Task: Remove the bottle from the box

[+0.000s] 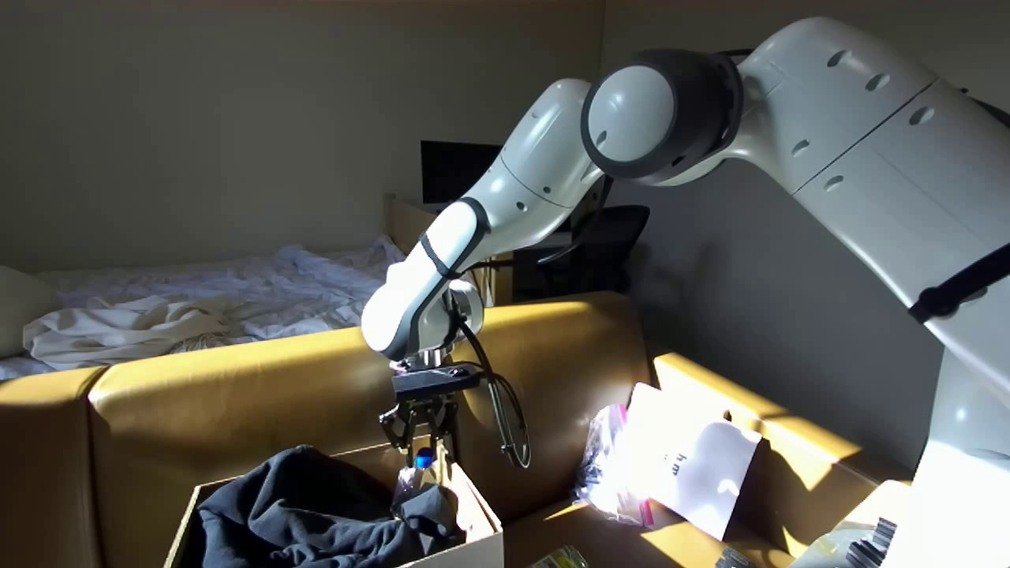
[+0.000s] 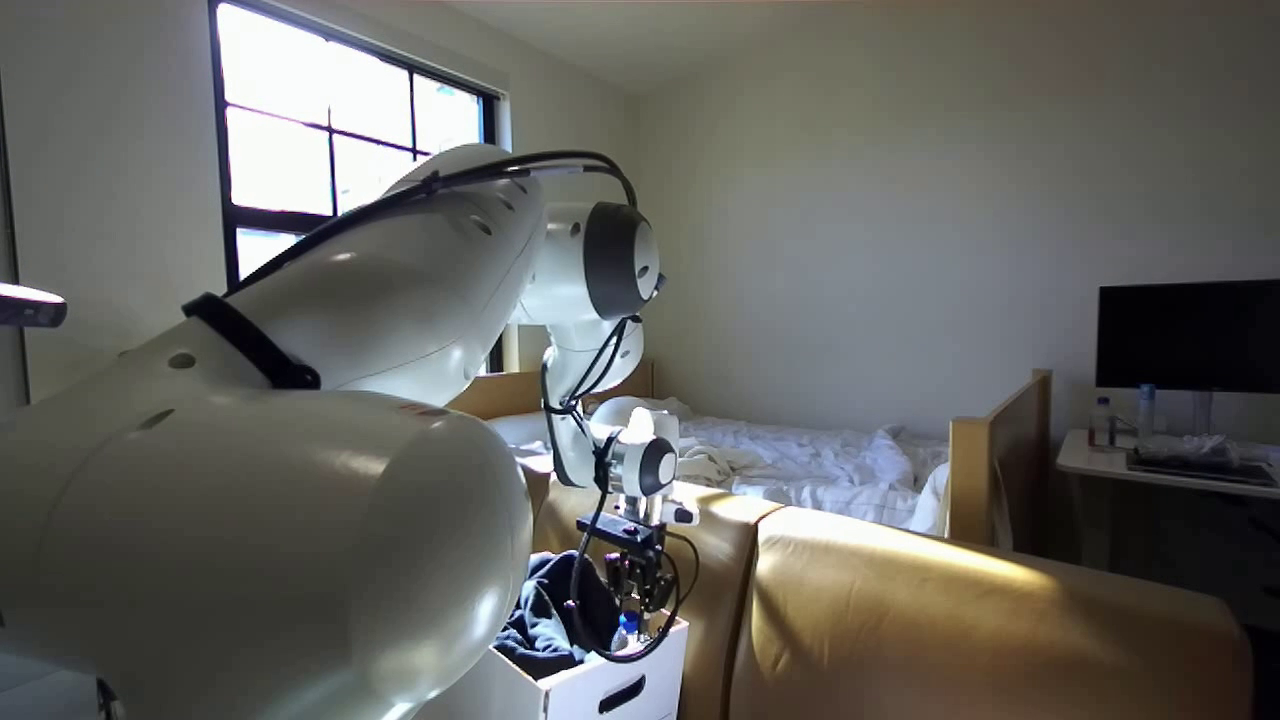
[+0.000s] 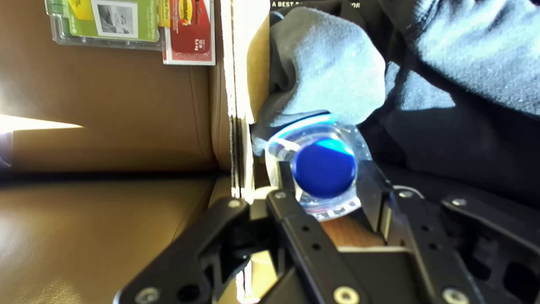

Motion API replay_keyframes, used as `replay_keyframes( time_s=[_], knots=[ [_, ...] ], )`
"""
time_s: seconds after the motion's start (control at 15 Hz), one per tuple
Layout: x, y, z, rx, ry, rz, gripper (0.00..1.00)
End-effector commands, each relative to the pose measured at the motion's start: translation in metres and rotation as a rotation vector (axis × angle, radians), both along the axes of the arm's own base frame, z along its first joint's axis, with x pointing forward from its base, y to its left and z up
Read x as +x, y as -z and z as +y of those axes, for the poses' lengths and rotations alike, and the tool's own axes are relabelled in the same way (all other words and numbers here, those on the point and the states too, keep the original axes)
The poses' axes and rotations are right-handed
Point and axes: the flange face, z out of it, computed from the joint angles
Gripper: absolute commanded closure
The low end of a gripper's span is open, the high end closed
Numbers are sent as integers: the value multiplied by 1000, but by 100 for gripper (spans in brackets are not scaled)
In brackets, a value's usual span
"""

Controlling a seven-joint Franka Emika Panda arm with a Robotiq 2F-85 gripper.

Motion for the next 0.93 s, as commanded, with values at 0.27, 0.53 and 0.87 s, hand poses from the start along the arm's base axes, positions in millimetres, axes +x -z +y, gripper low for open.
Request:
replay_keyframes(
  time_s=[0.27, 0.53, 0.87],
  knots=[
    [-8, -14, -1, -19, 28, 116, 86],
    [-6, -16, 2, 11, 17, 122, 86],
    [-6, -18, -5, -60, -41, 142, 85]
  ],
)
